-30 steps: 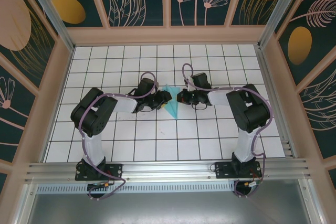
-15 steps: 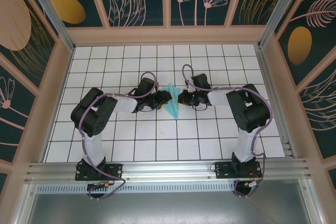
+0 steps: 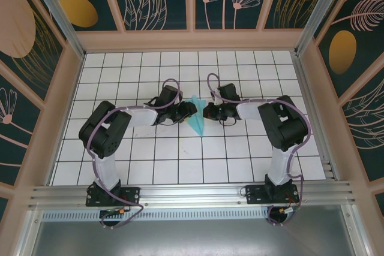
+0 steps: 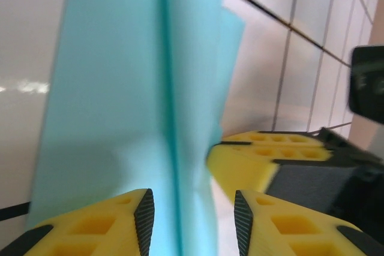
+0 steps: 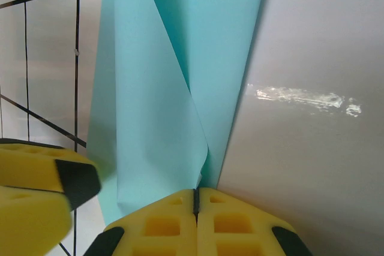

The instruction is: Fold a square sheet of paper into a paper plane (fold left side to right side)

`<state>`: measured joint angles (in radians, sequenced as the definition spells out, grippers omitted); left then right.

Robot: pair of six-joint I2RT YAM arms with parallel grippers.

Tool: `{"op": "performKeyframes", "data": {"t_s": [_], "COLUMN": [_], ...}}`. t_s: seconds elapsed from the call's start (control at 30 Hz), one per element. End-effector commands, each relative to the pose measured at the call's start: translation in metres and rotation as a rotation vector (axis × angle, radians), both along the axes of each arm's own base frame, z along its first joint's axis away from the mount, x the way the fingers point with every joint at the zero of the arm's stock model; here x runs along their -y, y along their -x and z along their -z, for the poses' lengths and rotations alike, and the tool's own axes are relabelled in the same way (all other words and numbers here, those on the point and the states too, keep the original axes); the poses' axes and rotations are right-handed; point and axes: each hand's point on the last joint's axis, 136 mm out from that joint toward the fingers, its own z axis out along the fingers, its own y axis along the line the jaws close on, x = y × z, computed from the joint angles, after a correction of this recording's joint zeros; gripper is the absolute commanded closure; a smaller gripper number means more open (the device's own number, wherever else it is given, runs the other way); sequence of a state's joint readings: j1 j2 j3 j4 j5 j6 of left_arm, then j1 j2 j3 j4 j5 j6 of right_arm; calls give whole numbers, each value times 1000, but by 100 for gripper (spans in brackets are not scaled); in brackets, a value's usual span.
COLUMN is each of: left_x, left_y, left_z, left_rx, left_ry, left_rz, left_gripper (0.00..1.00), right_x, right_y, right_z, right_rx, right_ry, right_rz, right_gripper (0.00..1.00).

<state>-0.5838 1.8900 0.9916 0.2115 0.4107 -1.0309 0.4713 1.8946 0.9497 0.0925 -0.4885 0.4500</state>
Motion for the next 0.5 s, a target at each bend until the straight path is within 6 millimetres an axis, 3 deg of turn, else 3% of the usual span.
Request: {"op": "performKeyframes", "data": {"t_s": [0.0, 0.27, 0.47], "left_x": [10, 27, 26], "left_y": [-6, -19, -25], "left_z": [-26, -23, -4], "left_rx": [52, 49, 26], "left_ry": [25, 58, 20], "left_rz": [46, 72, 57], "left_gripper": [62, 70, 71], "right_x": [7, 7, 7], "right_y": [15, 15, 15], "right_z": [34, 33, 34], "right_rx": [-66, -64, -62], "right_ry": [104, 109, 120], "right_rz": [-10, -12, -15], "right_gripper": [99, 99, 99]}}
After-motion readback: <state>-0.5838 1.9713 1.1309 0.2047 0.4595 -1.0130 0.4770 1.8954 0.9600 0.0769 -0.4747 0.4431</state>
